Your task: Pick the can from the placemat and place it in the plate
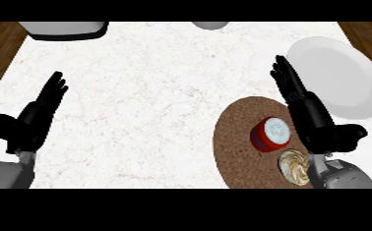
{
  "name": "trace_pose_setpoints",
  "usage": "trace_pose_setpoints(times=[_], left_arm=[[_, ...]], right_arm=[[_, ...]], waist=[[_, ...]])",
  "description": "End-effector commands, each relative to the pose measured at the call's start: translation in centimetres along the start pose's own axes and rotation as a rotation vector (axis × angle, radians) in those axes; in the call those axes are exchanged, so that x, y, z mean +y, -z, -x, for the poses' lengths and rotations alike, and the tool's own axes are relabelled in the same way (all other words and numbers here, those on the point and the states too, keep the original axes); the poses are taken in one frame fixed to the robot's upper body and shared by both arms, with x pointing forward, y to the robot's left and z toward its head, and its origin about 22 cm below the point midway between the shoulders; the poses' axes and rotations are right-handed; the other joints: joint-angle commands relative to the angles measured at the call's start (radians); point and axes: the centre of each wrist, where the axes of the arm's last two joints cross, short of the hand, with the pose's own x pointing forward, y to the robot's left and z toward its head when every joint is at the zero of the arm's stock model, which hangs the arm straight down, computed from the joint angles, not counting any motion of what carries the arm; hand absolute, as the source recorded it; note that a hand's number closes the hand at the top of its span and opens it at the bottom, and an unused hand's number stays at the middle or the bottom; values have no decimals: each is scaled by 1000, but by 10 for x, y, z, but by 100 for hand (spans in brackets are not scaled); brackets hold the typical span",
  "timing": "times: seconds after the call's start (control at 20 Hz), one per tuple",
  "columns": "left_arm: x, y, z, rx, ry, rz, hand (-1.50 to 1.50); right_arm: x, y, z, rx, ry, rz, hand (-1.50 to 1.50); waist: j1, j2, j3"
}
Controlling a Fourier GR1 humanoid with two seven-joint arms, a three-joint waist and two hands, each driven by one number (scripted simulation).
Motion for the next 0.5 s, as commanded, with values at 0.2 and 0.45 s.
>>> trace_pose_setpoints(times=[0.2, 0.45], left_arm=[[-64, -25, 43, 292, -122, 43, 0], [-96, -38, 38, 317, -225, 118, 0]], right_arm=[[-113, 35, -65, -234, -19, 40, 150], [-176, 10, -23, -108, -336, 403, -150]], waist=[[42, 10, 4], [48, 7, 5]])
